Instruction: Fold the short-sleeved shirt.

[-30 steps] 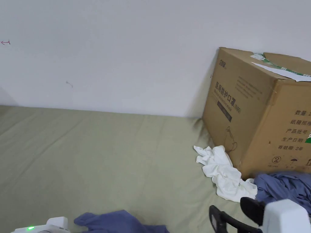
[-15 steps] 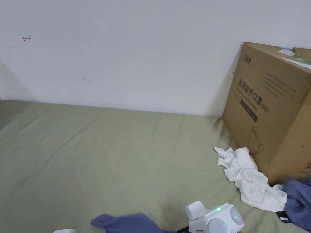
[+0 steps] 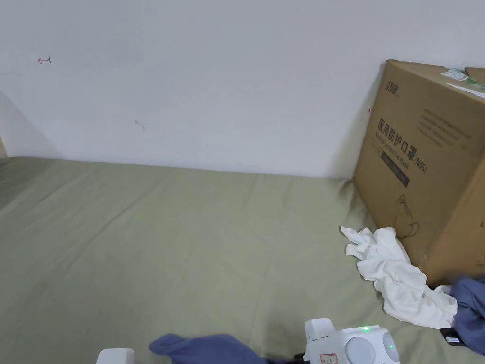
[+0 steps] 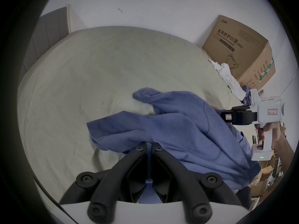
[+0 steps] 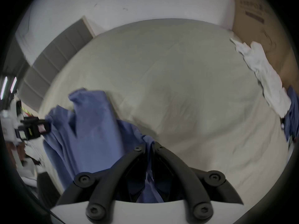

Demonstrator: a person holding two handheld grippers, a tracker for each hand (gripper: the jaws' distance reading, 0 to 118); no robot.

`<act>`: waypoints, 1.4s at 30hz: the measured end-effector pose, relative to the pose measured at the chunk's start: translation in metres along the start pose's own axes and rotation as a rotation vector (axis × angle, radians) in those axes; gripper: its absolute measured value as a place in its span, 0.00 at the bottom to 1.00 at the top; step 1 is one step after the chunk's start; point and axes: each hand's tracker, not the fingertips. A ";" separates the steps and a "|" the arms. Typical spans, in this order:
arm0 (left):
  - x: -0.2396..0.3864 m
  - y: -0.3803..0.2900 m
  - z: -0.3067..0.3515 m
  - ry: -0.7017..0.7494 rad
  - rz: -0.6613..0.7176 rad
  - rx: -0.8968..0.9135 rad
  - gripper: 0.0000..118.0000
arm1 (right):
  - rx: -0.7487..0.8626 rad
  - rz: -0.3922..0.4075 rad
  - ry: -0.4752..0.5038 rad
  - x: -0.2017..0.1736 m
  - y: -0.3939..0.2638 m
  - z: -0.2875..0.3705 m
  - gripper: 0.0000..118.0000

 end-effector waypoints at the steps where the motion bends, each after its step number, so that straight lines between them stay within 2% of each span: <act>1: -0.001 0.002 0.007 0.008 0.001 0.015 0.01 | 0.043 -0.021 -0.002 0.002 0.001 0.012 0.03; 4: -0.007 0.011 0.038 -0.016 -0.005 0.070 0.01 | 0.157 -0.144 0.077 0.015 0.004 0.058 0.03; 6: -0.011 0.019 0.062 -0.026 -0.001 0.112 0.01 | 0.249 -0.182 0.093 0.025 0.008 0.097 0.03; 12: -0.016 0.049 0.149 0.003 -0.034 0.291 0.01 | 0.478 -0.241 0.108 0.040 0.016 0.236 0.03; 14: -0.016 0.061 0.183 0.007 -0.043 0.355 0.01 | 0.536 -0.236 0.103 0.040 0.018 0.282 0.03; 20: -0.010 0.091 0.290 0.033 -0.093 0.564 0.01 | 0.705 -0.224 0.103 0.017 0.020 0.403 0.03; 23: -0.014 0.104 0.336 0.020 -0.066 0.650 0.01 | 0.769 -0.307 0.150 0.015 0.018 0.449 0.03; 28: -0.022 0.112 0.388 0.023 -0.017 0.772 0.01 | 0.869 -0.451 0.264 0.027 0.011 0.489 0.03; 32: -0.029 0.112 0.406 0.013 0.013 0.804 0.01 | 0.849 -0.403 0.191 0.022 0.011 0.501 0.03; 35: -0.029 0.113 0.414 0.017 0.009 0.807 0.01 | 0.847 -0.435 0.226 0.022 0.008 0.504 0.03; 42: -0.024 0.123 0.412 0.053 -0.008 0.778 0.01 | 0.826 -0.407 0.190 0.017 0.015 0.501 0.03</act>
